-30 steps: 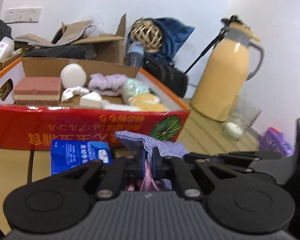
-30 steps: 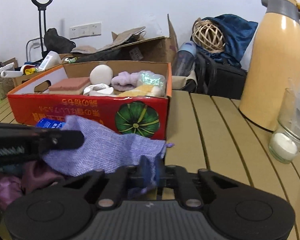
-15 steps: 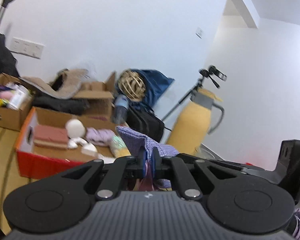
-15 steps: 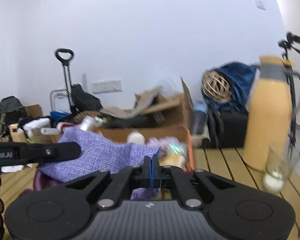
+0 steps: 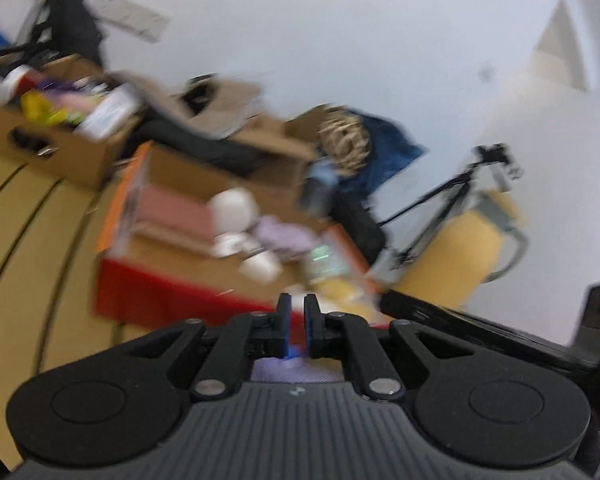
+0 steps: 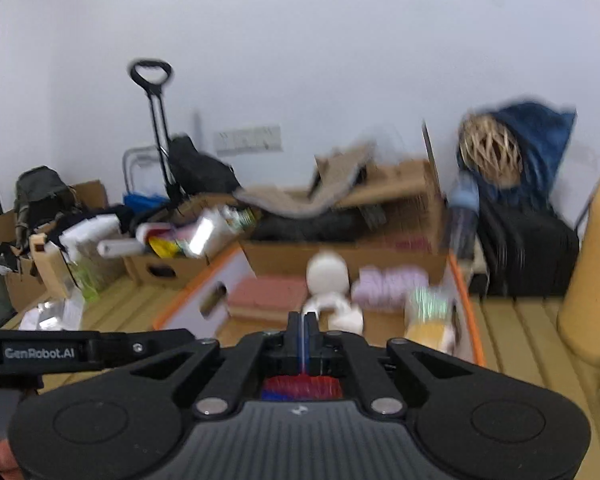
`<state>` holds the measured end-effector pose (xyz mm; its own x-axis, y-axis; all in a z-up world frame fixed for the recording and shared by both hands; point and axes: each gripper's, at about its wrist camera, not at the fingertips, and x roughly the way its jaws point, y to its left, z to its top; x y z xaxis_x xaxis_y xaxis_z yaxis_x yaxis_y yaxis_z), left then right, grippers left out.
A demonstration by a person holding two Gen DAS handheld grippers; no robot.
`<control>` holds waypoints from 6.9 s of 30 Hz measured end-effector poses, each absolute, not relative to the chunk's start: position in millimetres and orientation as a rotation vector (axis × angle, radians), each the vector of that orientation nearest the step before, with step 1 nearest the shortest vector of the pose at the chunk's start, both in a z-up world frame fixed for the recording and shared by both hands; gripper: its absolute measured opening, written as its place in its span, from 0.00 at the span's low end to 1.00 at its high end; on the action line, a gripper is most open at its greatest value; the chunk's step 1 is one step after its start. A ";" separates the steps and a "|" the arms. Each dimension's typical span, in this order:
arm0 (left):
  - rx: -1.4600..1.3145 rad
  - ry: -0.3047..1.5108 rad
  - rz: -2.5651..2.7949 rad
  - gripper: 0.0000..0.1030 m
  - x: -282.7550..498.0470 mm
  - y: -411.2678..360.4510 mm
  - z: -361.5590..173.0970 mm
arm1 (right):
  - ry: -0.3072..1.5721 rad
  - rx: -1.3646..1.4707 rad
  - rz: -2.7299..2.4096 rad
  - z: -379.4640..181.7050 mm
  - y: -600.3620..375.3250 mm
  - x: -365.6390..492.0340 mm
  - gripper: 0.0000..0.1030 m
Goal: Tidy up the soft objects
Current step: 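Carry the purple mesh bag into the red box and open both grippers, then withdraw both grippers from the box back over the table, then grasp the pink satin bow with both grippers, then carry the pink satin bow into the red box and open both grippers, then withdraw both grippers from the box back over the table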
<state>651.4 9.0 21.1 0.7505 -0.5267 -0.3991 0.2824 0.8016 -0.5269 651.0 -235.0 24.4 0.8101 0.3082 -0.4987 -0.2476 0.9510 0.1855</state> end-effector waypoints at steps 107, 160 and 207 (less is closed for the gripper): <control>-0.282 0.521 -0.259 0.78 471.5 39.1 3.7 | 0.503 0.228 0.313 -30.3 -213.8 462.4 0.59; 0.160 0.762 -0.324 0.42 809.3 -18.2 3.4 | 0.825 0.012 0.409 -40.4 -159.8 836.1 0.12; -0.106 0.318 -0.353 0.96 323.6 39.7 55.3 | 0.414 0.009 0.284 35.3 -260.5 325.4 0.79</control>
<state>323.6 39.7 55.3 0.8895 -0.3557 -0.2868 0.3226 0.9334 -0.1573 325.4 -260.5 35.3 0.8764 0.2745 -0.3958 -0.2707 0.9603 0.0666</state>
